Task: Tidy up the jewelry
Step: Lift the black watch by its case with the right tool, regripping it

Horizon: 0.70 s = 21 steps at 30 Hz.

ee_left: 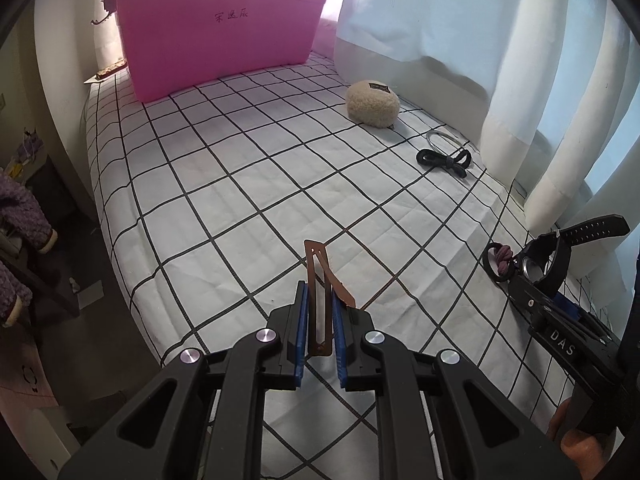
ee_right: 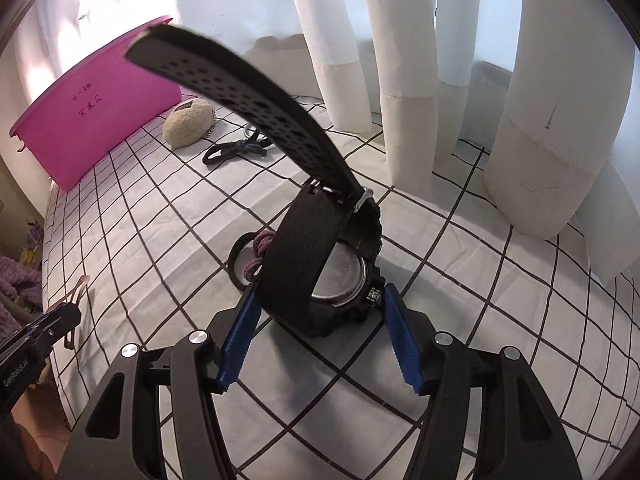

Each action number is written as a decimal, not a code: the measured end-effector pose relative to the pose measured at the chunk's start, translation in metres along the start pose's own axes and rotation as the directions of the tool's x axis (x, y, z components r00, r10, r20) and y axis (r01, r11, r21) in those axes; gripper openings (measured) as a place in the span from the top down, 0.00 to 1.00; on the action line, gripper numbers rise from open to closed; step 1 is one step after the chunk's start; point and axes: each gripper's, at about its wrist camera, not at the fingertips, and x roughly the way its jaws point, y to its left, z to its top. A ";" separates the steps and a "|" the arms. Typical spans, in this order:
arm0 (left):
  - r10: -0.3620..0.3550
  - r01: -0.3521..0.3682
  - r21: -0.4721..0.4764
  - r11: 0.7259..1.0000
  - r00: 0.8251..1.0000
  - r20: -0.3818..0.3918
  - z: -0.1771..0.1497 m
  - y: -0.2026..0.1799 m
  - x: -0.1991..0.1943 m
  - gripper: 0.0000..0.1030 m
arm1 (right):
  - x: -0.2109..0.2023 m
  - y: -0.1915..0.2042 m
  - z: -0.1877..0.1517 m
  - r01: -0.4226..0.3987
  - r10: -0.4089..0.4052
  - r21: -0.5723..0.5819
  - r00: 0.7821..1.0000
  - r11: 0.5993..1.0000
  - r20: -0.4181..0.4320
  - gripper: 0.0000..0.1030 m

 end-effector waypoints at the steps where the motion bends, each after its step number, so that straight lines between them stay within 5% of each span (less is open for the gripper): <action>1: 0.000 0.000 -0.003 1.000 1.000 0.001 0.000 0.001 0.000 0.88 | 0.002 0.000 0.001 0.004 -0.004 0.001 1.000 1.000 0.000 0.42; 21: -0.010 0.010 -0.001 1.000 1.000 -0.003 0.007 -0.004 -0.006 0.88 | -0.022 -0.023 -0.010 -0.073 0.068 0.068 0.996 0.995 0.064 0.44</action>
